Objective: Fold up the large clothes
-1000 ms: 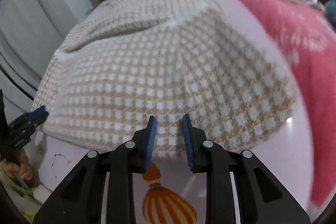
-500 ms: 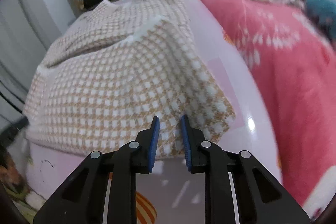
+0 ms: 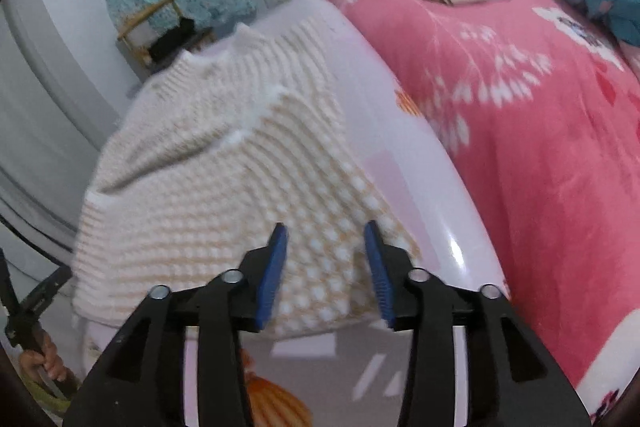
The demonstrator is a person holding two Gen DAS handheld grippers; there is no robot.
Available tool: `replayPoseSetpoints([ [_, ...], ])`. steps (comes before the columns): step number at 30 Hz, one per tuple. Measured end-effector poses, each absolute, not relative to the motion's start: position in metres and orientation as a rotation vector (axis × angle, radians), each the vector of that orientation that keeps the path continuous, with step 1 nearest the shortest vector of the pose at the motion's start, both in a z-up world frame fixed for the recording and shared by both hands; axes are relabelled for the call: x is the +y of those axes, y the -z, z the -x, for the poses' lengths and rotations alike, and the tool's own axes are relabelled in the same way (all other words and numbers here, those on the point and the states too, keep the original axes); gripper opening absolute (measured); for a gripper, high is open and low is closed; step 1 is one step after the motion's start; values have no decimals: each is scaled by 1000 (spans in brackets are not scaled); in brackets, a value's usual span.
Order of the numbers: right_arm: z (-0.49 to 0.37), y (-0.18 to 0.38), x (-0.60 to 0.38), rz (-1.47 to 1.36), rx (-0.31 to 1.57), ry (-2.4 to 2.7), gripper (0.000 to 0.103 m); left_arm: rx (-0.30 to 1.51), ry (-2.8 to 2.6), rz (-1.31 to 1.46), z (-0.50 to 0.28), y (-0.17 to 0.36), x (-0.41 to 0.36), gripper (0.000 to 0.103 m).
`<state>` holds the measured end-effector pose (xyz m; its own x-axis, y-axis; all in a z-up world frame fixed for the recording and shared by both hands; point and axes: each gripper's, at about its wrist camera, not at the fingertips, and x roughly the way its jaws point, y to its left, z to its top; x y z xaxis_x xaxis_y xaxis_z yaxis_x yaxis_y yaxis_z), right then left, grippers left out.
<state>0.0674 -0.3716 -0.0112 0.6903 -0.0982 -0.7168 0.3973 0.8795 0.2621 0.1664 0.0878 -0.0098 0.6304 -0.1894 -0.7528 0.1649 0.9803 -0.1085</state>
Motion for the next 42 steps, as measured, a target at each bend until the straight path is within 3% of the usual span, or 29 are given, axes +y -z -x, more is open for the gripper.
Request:
replayPoseSetpoints([
  [2,-76,0,-356,-380,750,257,56,846,224,11,-171,0,78,45],
  [5,-98,-8,-332,-320,751,192,68,830,286,-13,-182,-8,51,55],
  [10,-138,1,-302,-250,793,140,78,861,286,-153,-207,-2,-4,71],
  [18,-174,24,-289,-192,878,198,85,969,181,-257,-236,34,-37,78],
  [22,-184,46,-288,-173,923,209,95,972,144,-242,-238,40,-37,86],
  [28,-183,54,-302,-259,897,185,95,994,109,-184,-243,45,-29,97],
  [42,-180,49,-305,-276,913,179,95,997,93,-168,-240,45,-28,98],
])
